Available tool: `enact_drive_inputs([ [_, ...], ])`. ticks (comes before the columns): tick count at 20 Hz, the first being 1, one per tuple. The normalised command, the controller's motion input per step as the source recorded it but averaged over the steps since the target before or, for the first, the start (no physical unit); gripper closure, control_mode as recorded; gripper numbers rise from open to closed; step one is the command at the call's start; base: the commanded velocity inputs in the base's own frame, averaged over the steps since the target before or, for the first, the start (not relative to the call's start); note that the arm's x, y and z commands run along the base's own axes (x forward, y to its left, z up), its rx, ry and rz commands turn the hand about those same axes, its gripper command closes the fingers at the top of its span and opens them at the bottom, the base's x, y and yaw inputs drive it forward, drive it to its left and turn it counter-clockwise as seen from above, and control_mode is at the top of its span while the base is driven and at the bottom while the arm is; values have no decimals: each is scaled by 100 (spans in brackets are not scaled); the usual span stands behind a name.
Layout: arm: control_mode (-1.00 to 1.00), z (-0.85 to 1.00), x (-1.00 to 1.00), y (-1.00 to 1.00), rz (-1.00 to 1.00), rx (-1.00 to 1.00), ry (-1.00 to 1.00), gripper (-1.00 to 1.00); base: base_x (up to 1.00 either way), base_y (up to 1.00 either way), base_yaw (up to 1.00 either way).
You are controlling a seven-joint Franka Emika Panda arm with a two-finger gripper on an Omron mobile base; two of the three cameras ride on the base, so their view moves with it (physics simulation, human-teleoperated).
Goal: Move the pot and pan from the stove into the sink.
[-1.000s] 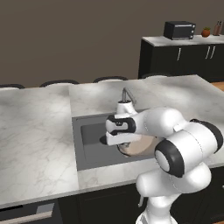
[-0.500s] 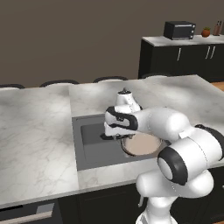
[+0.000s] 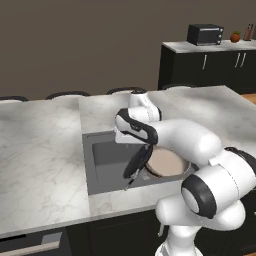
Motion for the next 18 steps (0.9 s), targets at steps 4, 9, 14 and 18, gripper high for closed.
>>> enact_drive_inputs([
  [4,-100,31,42,35,-12,-7,8,-100,0,0,0],
  [9,-100,67,-14,17,-6,-1,1,-100,0,0,0],
  [14,-100,61,-84,1,0,0,-15,-100,0,0,0],
  [18,-100,42,-90,0,1,0,-29,-100,0,0,0],
])
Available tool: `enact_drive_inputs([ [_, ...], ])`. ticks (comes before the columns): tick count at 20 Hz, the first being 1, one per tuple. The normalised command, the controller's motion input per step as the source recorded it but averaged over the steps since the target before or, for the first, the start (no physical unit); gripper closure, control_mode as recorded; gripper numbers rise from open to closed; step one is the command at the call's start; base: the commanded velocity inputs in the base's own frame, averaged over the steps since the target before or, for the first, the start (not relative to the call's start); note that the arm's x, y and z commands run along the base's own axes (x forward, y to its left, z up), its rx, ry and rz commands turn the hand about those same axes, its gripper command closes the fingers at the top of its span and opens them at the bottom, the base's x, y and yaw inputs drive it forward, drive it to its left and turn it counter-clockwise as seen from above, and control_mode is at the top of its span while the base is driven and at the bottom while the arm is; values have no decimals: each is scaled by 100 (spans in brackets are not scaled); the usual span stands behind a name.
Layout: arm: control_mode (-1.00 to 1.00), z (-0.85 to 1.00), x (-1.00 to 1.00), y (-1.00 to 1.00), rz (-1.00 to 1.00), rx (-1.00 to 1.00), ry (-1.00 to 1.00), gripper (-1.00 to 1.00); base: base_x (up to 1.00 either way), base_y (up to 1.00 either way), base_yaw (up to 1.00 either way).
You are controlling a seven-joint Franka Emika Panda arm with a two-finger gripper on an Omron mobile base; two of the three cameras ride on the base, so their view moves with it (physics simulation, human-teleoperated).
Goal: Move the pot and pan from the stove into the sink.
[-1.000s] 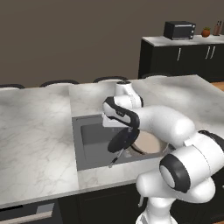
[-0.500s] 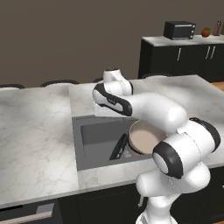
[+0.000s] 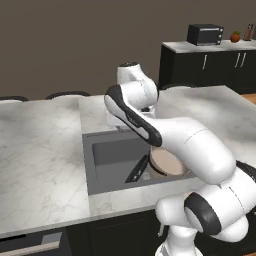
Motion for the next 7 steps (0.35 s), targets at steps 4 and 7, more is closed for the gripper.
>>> enact_drive_inputs([
  [4,-100,30,-89,-3,0,1,-37,-100,0,0,0],
  [7,-100,28,-89,-8,0,4,-37,-100,0,0,0],
])
